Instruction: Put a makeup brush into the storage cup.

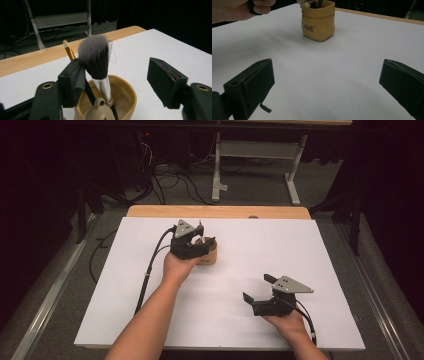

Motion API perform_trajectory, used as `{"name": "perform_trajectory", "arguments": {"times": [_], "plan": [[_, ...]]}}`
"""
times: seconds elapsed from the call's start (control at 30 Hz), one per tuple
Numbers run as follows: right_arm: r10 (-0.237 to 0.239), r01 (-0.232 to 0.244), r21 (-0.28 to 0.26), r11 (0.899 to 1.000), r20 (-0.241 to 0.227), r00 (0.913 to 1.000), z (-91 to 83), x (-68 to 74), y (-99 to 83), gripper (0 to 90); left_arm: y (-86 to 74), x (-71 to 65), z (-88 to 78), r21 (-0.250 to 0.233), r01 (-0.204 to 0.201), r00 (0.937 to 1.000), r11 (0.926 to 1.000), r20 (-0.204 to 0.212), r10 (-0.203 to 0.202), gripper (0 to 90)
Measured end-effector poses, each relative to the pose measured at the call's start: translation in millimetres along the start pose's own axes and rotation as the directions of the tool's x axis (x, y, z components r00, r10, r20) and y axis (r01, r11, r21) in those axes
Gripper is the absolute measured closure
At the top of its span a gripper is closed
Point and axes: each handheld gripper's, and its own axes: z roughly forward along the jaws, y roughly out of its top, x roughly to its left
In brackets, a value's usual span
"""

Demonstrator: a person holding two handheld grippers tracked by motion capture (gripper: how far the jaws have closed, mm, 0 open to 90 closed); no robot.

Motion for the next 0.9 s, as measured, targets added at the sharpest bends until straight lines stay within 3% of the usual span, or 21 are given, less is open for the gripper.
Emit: {"name": "perform_trajectory", "arguments": {"times": [0.2, 0.47, 0.9], "plan": [[-0.001, 0.001, 0.001, 1.0, -0.001, 1.0, 0.0, 0.1, -0.1, 1.1, 0.4, 0.9, -0.9, 0.001, 0.01, 0.9999, 1.0, 0.007, -0.01, 22.5], [0.003, -0.003, 0.002, 1.0, -0.002, 1.0, 0.0, 0.4, -0.1, 1.1, 0.9, 2.8, -2.3, 0.011, 0.03, 0.9994, 0.9995, -0.019, -0.029, 0.3], [0.004, -0.004, 0.006, 1.0, 0.003, 1.0, 0.5, 1.1, -0.3, 1.1, -0.3, 3.2, -10.6, 0.003, 0.042, 0.9989, 0.9991, -0.02, -0.042, 0.2]]}}
